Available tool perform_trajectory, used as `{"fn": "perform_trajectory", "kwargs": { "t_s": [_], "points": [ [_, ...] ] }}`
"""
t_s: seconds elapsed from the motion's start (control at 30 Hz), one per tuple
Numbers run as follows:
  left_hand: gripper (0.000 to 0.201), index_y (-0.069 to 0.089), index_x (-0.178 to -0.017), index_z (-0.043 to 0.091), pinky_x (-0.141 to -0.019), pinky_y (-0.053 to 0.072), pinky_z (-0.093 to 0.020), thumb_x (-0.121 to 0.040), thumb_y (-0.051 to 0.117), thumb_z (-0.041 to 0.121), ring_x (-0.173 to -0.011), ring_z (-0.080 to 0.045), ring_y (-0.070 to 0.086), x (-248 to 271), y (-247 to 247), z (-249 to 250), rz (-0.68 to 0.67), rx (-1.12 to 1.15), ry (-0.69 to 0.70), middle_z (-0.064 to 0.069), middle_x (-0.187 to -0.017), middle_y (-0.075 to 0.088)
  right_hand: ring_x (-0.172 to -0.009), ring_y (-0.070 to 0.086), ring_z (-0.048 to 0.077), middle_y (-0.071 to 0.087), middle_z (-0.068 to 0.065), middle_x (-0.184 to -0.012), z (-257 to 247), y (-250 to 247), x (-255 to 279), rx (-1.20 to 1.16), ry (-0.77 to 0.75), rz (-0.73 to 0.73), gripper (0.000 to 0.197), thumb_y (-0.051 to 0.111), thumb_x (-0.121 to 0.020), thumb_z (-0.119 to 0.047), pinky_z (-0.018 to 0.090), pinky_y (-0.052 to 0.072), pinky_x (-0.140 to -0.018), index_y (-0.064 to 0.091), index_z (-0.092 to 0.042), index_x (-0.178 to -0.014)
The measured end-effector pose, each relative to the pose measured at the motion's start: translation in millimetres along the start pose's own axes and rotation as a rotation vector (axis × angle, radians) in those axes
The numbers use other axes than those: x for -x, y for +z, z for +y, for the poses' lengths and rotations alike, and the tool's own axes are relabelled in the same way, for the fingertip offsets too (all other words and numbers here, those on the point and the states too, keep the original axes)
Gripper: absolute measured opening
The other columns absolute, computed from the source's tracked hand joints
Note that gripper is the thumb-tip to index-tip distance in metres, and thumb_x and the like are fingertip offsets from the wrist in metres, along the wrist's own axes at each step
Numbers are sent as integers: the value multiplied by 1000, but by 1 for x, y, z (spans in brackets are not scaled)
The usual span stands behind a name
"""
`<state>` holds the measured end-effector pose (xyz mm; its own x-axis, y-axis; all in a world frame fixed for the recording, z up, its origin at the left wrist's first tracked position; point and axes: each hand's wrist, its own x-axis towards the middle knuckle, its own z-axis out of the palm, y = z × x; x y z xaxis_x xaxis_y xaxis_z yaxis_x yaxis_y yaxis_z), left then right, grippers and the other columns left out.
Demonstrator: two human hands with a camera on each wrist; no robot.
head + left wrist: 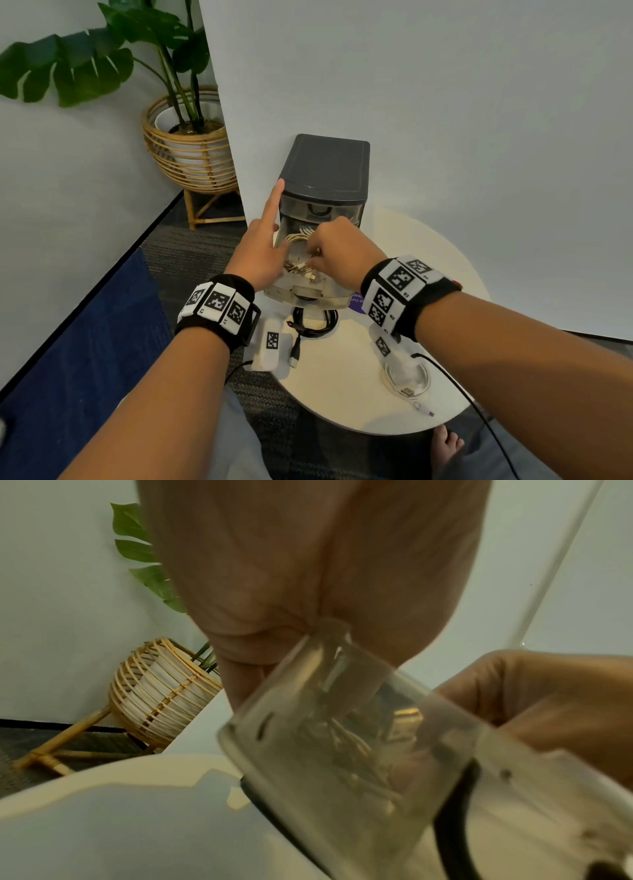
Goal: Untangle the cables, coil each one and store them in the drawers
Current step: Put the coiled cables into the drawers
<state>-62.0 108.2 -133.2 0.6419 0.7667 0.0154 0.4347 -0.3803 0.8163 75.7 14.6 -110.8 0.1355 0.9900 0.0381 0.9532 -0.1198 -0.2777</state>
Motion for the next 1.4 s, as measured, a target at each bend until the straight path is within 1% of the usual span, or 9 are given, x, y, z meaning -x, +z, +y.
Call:
{"fn": "perform_trajectory", "kwargs": {
  "t_s": [0.2,0.33,0.5,0.6,0.7,0.8,0.93,1.17,1.4],
  "points": [
    [99,-13,-144,72,-74,58,-38,-103,53,10,-122,-22,54,0,2,1,-11,5,0,-15,-144,44,-76,67,19,71,6,-86,3,0,-1,-11,7,-17,13,68,-95,-19,28,57,-78,78,-11,-96],
    [101,-15,-144,71,-78,61,-49,-103,53,9,-95,-13,53,1,4,2,-9,-3,13,-4,-124,44,-75,64,11,70,-3,-84,10,-27,10,-91,39,58,13,67,-94,-24,22,49,-70,79,-18,-91],
    [100,-13,-143,73,-77,61,-52,-104,52,8,-100,-24,63,2,3,5,-6,4,2,-3,-124,42,-71,66,16,67,-1,-78,39,-70,40,-163,243,119,19,61,-90,-19,31,56,-67,71,-15,-75],
    [99,-14,-143,73,-80,60,-49,-104,50,9,-100,-28,65,2,3,7,5,-17,0,-12,-135,48,-65,67,18,71,5,-72,55,-75,65,-166,381,-171,15,63,-89,-17,31,58,-63,68,-11,-76],
    [98,-15,-141,74,-87,58,-49,-105,50,10,-118,-32,60,3,5,10,19,-36,-9,-17,-147,45,-59,61,13,72,5,-79,56,-59,86,-108,429,-578,19,72,-89,-24,19,47,-46,72,-8,-98],
    [97,-17,-142,72,-95,55,-54,-105,50,11,-132,-32,51,4,7,11,29,-45,-12,-19,-151,42,-76,55,11,61,-4,-103,51,-39,101,126,305,-793,48,78,-86,-37,21,43,-62,62,-14,-124],
    [102,-15,-140,75,-91,57,-53,-103,52,8,-136,-28,47,5,8,11,47,-21,-15,-15,-159,33,-91,49,14,55,-8,-101,51,-22,106,159,209,-749,49,79,-86,-32,24,40,-73,58,-14,-126],
    [106,-11,-139,78,-84,60,-45,-101,54,3,-135,-30,48,3,10,9,60,10,-25,-15,-158,34,-86,57,17,66,-2,-99,57,-8,105,203,108,-665,14,72,-87,-17,21,42,-64,67,-18,-100],
    [104,-10,-143,73,-85,59,-44,-100,53,3,-136,-29,48,4,9,8,46,16,-25,-13,-154,37,-81,53,18,57,-4,-93,68,-1,106,160,119,-547,15,71,-84,-19,23,36,-59,61,-19,-95]
  ]
}}
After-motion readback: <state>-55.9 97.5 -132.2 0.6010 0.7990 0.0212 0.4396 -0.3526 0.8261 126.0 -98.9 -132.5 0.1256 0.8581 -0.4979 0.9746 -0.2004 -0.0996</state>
